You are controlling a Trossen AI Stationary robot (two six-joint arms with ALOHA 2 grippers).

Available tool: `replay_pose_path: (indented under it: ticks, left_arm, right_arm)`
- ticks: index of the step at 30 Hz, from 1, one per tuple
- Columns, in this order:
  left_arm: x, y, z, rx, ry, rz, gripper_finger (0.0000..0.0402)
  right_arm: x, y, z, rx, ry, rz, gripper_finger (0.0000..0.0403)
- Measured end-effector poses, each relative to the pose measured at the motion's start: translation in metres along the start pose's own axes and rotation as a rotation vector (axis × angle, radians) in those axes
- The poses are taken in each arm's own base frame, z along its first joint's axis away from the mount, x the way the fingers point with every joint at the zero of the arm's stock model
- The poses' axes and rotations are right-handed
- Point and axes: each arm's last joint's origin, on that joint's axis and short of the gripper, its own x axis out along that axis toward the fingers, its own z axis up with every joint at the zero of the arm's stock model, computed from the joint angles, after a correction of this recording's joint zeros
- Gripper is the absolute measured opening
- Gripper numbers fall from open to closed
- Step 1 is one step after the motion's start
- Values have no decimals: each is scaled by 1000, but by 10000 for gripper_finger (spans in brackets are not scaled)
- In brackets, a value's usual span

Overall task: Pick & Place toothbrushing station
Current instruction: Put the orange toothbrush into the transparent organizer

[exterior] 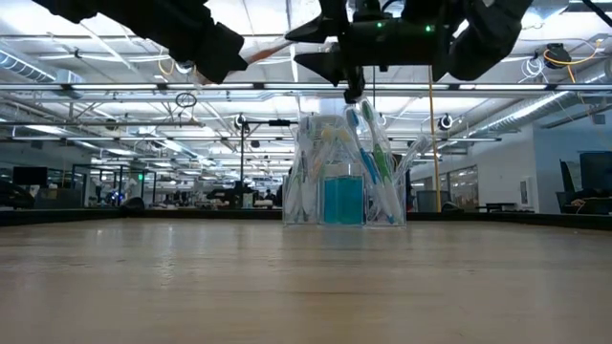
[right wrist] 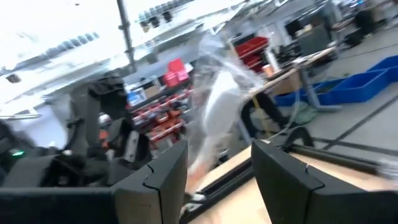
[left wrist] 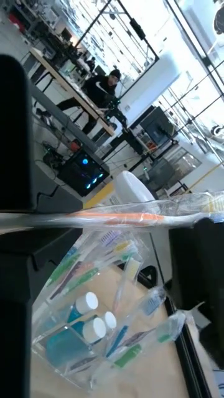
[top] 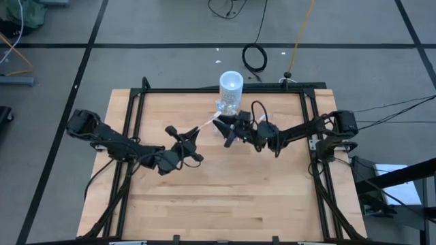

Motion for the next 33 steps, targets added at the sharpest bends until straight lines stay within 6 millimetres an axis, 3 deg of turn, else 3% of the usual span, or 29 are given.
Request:
replay_pose_path:
  ticks: [15,28,33]
  left_arm:
    - [9,1,0,-11,-39,-91,9]
    - [11,0,1,-24,-56,-123,24]
    - [10,-1,0,-6,-63,-142,46]
  right_arm:
    - [4,-9,5,-37,8,65,162]
    - [4,-7,6,-131,9,102,18]
    - [4,-4,5,-221,36,207,16]
